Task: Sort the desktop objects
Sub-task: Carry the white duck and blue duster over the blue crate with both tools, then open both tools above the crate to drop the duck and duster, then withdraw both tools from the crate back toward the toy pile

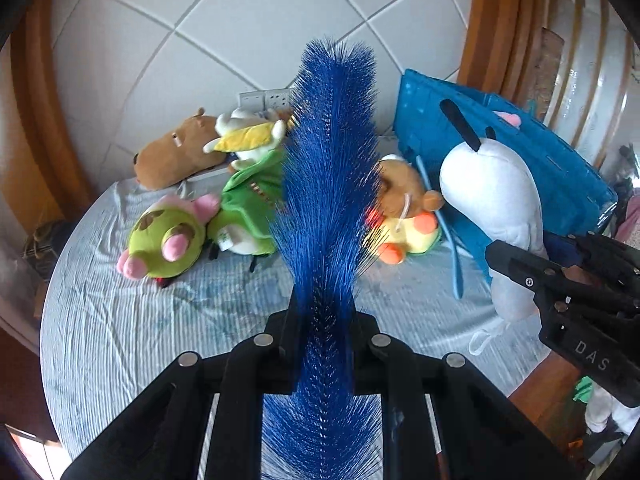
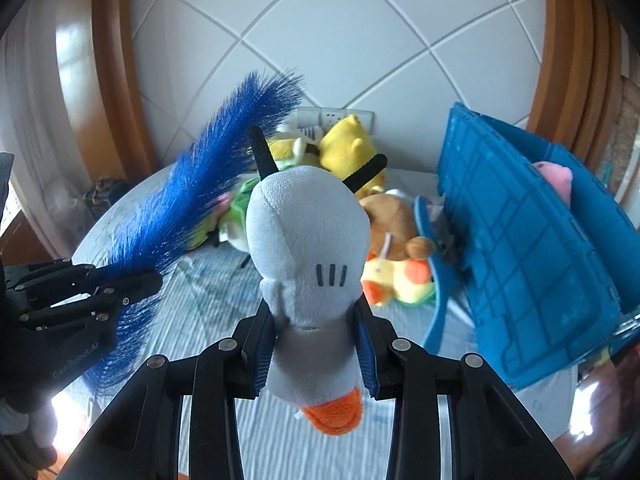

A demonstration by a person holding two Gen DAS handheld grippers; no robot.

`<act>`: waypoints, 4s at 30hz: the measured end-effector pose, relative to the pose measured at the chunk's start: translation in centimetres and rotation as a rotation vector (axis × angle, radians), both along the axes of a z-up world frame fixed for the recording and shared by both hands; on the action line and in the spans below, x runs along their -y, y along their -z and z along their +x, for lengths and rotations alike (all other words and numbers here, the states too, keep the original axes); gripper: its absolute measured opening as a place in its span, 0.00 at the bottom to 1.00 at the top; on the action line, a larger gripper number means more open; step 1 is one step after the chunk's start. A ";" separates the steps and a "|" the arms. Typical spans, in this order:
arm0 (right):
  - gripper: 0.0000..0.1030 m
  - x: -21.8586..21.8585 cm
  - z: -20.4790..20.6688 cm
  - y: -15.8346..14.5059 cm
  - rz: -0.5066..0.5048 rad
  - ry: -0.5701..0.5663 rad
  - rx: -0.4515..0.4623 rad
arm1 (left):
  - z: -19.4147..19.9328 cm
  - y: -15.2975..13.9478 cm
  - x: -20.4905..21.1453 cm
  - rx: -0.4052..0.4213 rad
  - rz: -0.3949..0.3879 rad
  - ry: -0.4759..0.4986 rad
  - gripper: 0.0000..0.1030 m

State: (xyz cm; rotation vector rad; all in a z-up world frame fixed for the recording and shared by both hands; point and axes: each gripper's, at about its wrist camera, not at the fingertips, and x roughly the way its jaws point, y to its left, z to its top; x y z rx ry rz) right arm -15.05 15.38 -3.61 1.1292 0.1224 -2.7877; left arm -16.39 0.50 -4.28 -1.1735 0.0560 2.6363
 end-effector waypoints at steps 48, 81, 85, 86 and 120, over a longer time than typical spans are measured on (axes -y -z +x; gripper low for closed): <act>0.34 -48.8 -14.5 -4.1 0.080 0.234 0.074 | -20.5 -3.5 -53.4 0.164 -0.029 0.222 0.15; 0.94 -48.2 -13.3 -2.4 0.112 0.197 0.149 | -16.4 -4.0 -49.4 0.091 -0.128 0.163 0.71; 0.96 -47.3 -11.5 -3.5 0.103 0.208 0.110 | -14.4 -5.2 -47.8 0.038 -0.122 0.155 0.71; 0.96 -47.0 -11.0 -3.8 0.098 0.210 0.098 | -13.9 -5.5 -47.5 0.028 -0.119 0.155 0.71; 1.00 -36.1 -6.5 -5.8 0.083 0.100 0.006 | -8.6 -5.0 -33.6 -0.009 -0.059 -0.040 0.86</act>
